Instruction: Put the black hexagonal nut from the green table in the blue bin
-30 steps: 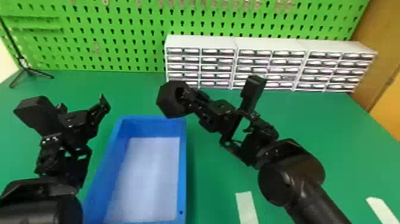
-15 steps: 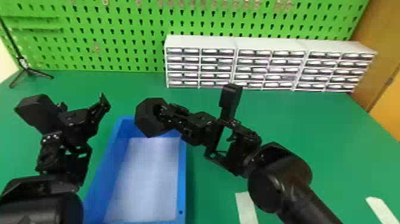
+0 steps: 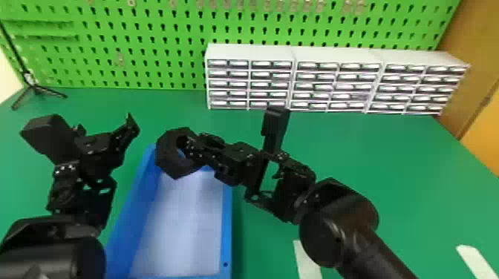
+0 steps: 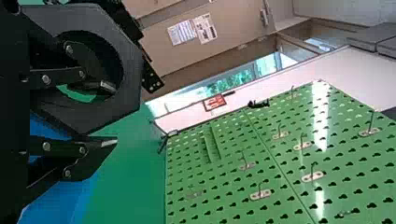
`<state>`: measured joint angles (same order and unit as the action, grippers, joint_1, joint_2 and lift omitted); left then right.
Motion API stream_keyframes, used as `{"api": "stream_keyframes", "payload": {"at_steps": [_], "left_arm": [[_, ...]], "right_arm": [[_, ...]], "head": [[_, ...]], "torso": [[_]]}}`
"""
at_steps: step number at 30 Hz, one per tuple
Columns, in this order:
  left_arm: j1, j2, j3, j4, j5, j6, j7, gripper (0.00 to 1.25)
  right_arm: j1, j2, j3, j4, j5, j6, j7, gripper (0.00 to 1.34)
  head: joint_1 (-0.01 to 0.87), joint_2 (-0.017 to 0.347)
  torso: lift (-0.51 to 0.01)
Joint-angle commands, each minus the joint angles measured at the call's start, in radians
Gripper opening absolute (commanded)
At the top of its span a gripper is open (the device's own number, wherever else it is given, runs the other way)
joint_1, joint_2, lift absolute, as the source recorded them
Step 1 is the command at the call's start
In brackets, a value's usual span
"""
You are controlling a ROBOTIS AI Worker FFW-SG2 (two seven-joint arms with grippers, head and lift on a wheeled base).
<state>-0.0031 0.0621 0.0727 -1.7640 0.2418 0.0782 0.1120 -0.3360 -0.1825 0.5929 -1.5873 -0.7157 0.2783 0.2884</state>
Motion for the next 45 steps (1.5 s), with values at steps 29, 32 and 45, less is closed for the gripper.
{"api": "stream_keyframes", "payload": {"at_steps": [29,32,45], "left_arm": [[-0.003,0.001,-0.004,0.0,-0.009,-0.002,0.0,1.12],[-0.001,0.001,-0.001,0.0,-0.009,0.0,0.0,1.12],[0.008,0.001,0.009,0.0,-0.009,0.0,0.0,1.12]], "right_arm": [[0.017,0.008,-0.071,-0.002,0.075,0.05,0.0,1.22],[0.037,0.009,-0.122,-0.013,0.114,0.061,0.0,1.22],[0.11,0.029,-0.349,-0.06,0.268,0.071,0.0,1.22]], "head": [[0.692,0.008],[0.692,0.008],[0.692,0.008]], "torso": [[-0.097],[-0.097],[-0.097]]}}
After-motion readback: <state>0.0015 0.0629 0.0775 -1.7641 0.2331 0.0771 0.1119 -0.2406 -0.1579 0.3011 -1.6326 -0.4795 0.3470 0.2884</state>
